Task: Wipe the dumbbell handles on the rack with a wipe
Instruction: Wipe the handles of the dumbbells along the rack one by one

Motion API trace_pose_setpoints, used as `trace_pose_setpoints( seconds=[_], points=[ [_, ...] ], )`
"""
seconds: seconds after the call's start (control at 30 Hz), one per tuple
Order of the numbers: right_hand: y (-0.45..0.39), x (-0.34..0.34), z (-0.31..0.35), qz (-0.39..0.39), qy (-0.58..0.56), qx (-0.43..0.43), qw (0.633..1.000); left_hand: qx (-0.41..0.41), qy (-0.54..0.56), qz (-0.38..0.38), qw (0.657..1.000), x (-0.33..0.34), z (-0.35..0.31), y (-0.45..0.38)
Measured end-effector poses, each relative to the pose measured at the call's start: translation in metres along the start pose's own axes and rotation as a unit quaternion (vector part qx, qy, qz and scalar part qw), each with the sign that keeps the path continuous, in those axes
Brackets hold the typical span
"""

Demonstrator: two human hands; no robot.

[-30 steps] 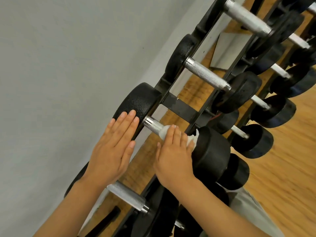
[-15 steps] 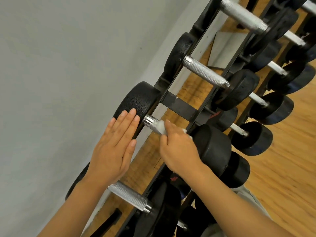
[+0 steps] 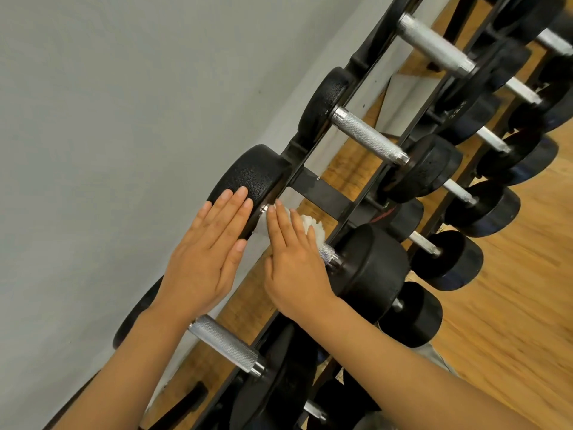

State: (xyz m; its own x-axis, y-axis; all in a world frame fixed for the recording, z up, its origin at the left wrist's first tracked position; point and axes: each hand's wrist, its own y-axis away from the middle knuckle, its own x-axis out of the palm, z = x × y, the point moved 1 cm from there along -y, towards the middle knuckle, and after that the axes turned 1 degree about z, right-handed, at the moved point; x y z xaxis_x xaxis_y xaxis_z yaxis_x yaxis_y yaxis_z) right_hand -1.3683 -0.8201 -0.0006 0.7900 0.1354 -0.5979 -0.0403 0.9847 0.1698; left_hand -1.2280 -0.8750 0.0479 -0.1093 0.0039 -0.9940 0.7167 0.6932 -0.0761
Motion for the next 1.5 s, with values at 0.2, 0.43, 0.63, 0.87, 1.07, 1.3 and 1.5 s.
trace_pose_setpoints(
  seconds=[0.2, 0.43, 0.63, 0.87, 1.07, 1.3, 1.5],
  points=[
    [0.015, -0.005, -0.011, 0.025, 0.038, 0.003, 0.999, -0.003, -0.003, -0.006, 1.000, 0.000, -0.003, -0.002],
    [0.003, -0.038, -0.016, 0.034, 0.052, -0.030, 0.998, -0.038, 0.005, -0.005, 0.999, 0.002, -0.011, 0.001],
    [0.028, -0.064, -0.034, -0.056, 0.055, -0.131, 0.988, -0.130, 0.044, -0.013, 0.991, 0.013, -0.045, 0.014],
    [0.088, -0.082, -0.067, -0.099, 0.144, -0.187, 0.967, -0.184, 0.079, 0.021, 0.980, 0.031, -0.090, 0.077],
    [0.107, -0.084, -0.092, -0.132, 0.218, -0.264, 0.930, -0.235, 0.099, 0.038, 0.966, 0.043, -0.118, 0.121],
    [0.115, -0.081, -0.101, -0.082, 0.209, -0.287, 0.932, -0.313, 0.125, 0.025, 0.941, 0.049, -0.151, 0.158],
    [0.113, -0.085, -0.096, -0.064, 0.178, -0.289, 0.938, -0.357, 0.108, -0.019, 0.927, 0.057, -0.173, 0.170]
  ],
)
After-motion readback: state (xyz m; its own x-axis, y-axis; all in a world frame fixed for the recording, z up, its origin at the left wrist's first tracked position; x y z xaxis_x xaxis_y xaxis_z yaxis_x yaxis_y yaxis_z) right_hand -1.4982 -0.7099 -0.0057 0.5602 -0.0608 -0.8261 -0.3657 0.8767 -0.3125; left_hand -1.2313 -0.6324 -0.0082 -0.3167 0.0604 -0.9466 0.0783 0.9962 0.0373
